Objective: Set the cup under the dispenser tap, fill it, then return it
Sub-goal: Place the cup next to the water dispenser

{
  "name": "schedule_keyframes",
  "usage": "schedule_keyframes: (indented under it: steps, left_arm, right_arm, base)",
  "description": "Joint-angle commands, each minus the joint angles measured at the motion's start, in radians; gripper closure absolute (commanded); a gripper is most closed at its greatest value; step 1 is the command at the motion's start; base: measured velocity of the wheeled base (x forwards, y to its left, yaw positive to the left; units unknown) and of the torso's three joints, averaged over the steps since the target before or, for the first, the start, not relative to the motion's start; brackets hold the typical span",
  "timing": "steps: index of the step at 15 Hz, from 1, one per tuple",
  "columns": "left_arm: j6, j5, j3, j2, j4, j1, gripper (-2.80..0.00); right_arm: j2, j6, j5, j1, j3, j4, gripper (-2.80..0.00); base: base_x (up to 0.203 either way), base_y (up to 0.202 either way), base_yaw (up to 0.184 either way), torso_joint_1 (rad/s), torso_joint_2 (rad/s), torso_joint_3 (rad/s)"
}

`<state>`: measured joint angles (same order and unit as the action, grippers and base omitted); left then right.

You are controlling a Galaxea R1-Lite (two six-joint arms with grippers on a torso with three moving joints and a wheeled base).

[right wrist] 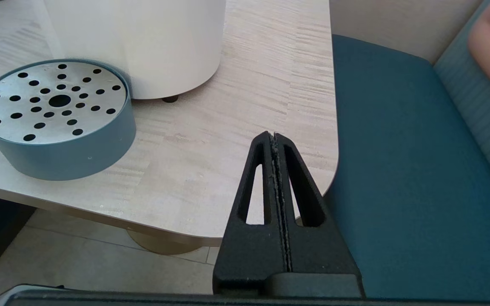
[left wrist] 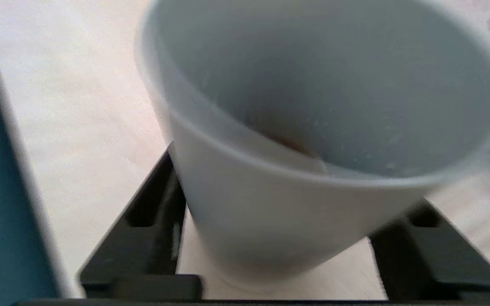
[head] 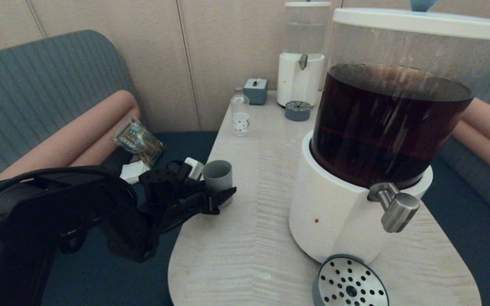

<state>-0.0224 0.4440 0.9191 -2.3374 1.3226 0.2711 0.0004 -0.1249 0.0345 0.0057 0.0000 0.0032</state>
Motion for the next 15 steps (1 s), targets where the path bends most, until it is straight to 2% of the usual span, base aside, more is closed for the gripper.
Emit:
schedule_keyframes:
  steps: [1, 8, 15]
  left_arm:
    - [-0.002, 0.002, 0.003, -0.002, 0.012, 0.003, -2.8]
    - [-0.001, 0.002, -0.038, 0.033, 0.038, 0.003, -2.8]
    - [0.021, 0.005, -0.273, 0.22, 0.067, -0.008, -2.8]
  right_arm:
    - [-0.007, -0.001, 0.001, 0.0, 0.011, 0.0, 0.0]
    - [-0.007, -0.001, 0.001, 0.0, 0.011, 0.0, 0.0]
    - [-0.007, -0.001, 0.001, 0.0, 0.011, 0.0, 0.0]
  base:
    - [0.0, 0.0, 0.0, 0.0, 0.0, 0.0]
    - [0.0, 0.0, 0.0, 0.0, 0.0, 0.0]
    - [0.0, 0.0, 0.0, 0.0, 0.0, 0.0]
